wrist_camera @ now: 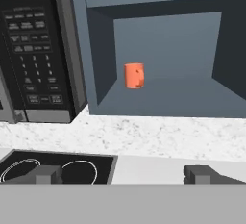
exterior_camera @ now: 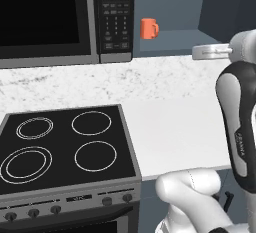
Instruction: Gather all objects into one cabinet and sort the glasses and bowls to opposite sides.
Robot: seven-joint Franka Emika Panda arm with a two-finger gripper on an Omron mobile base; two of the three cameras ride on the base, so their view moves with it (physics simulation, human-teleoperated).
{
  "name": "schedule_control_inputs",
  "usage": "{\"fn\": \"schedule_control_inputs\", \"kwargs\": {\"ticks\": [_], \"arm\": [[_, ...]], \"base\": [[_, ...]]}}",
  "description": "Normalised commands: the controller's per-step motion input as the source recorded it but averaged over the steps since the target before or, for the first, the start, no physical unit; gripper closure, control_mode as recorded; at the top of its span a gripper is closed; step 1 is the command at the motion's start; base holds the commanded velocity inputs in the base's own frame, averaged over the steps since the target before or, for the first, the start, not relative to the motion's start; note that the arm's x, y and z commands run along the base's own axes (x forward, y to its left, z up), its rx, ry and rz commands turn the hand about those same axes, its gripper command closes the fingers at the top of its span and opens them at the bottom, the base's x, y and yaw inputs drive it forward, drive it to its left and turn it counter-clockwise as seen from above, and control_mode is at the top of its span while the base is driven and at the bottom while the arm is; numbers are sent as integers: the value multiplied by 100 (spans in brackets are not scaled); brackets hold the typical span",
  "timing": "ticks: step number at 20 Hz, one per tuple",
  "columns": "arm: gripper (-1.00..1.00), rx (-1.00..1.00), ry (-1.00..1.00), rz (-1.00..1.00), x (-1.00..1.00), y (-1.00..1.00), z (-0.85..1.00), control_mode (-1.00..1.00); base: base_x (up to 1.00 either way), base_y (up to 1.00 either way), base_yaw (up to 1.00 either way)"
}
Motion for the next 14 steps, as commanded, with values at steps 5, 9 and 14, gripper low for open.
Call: {"fn": "schedule_control_inputs", "kwargs": {"ticks": [5,9,14], "arm": [[-100,1,6,0,69,0,13,-100],[-100,3,4,1,66,0,8,-100],[-100,2,2,2,61,-3,13,-100]], "base": [[0,0,0],[0,0,0],[0,0,0]]}}
